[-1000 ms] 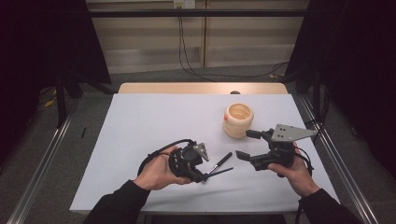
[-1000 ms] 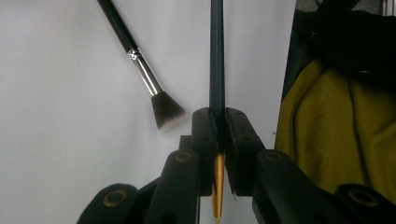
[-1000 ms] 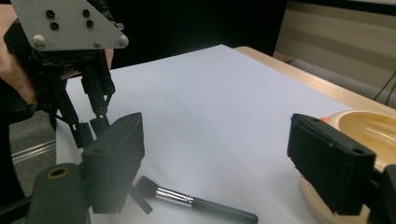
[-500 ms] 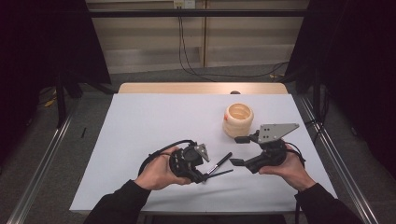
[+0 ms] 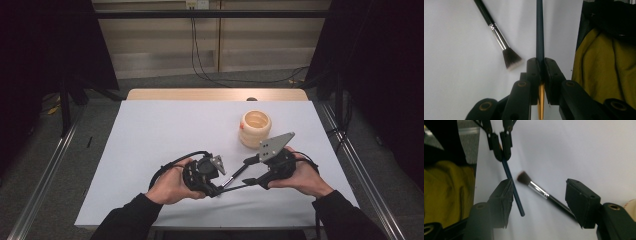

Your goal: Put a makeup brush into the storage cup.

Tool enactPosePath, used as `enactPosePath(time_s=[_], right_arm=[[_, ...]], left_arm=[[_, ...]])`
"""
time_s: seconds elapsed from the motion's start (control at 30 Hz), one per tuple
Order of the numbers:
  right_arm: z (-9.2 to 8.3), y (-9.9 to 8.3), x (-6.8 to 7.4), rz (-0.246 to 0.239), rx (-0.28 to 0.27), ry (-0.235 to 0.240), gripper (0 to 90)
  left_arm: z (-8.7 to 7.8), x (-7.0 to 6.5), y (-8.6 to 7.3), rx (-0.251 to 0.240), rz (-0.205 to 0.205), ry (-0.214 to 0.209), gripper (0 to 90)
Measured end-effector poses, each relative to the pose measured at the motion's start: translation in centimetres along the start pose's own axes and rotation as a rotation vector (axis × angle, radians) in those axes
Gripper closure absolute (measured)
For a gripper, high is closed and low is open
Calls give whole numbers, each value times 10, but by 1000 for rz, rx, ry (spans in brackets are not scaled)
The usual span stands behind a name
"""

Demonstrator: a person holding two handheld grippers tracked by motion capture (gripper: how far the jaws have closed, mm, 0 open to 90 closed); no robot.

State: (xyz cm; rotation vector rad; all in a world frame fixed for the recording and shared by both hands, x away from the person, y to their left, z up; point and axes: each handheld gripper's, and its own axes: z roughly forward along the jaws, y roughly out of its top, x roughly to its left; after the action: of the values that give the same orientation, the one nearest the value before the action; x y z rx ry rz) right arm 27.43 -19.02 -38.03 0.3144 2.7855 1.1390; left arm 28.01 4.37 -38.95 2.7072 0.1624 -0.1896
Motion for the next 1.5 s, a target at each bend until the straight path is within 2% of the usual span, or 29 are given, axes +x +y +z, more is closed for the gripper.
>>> enactPosePath(time_s=[0.07,0.17,0.2,0.27,0.33,0.37,0.4,0.57,0.63,0.67,0.7,0.8,0.83,0.87,0.93,0.97,1.0,1.03,1.1,1.13,1.17,1.23,1.33,1.4,1.5], right_arm=[[2,2,1,3,37,7,402],[6,6,0,-11,78,43,418],[8,8,0,-23,95,50,426],[12,11,0,-37,125,74,451],[16,13,0,-50,154,95,484],[18,15,0,-58,165,101,503],[21,16,1,-63,186,115,516],[28,16,4,-71,236,167,556],[30,15,4,-65,246,172,574],[32,14,4,-71,243,174,582],[33,14,4,-69,247,180,601],[38,12,4,-67,259,204,633],[40,11,4,-68,263,208,649],[43,10,4,-63,268,211,654],[48,9,5,-69,280,233,681],[50,9,5,-68,287,242,690],[53,8,5,-81,277,248,702],[54,8,5,-81,277,253,735],[56,7,5,-84,284,244,779],[57,6,5,-87,279,258,808],[57,6,5,-80,280,261,834],[57,5,4,-83,279,259,841],[56,5,5,-104,269,255,847],[55,5,6,-99,273,264,852],[54,5,7,-103,270,267,854]], left_arm=[[2,-2,-1,-23,-35,-2,834],[2,-2,-1,-17,-29,0,834],[2,-1,-1,-4,-8,1,834],[3,-1,0,8,5,-6,834],[3,-1,0,16,-2,-7,834],[4,0,1,19,15,-5,834],[4,-1,0,20,1,-6,833],[4,-1,0,14,-2,-3,834],[4,-1,0,15,-1,-2,834],[5,-3,0,-17,-34,3,834],[4,-3,0,-15,-36,-3,833],[4,-2,0,-19,-32,-10,833],[5,-3,0,-18,-23,11,834],[3,0,0,-3,-3,-6,834],[3,-1,1,-9,-4,-2,834],[4,-2,0,-23,-24,9,834],[4,-2,0,-13,-7,4,834],[5,-3,0,-30,-34,1,834],[6,-4,0,-32,-37,-11,834],[6,-4,0,-34,-35,-13,834],[6,-3,0,-27,-21,-19,834],[7,-4,0,-43,-30,-5,834],[5,-3,0,-34,-16,-23,833],[4,-3,-1,-39,-18,-36,832],[5,-3,-1,-35,-15,-33,832]])
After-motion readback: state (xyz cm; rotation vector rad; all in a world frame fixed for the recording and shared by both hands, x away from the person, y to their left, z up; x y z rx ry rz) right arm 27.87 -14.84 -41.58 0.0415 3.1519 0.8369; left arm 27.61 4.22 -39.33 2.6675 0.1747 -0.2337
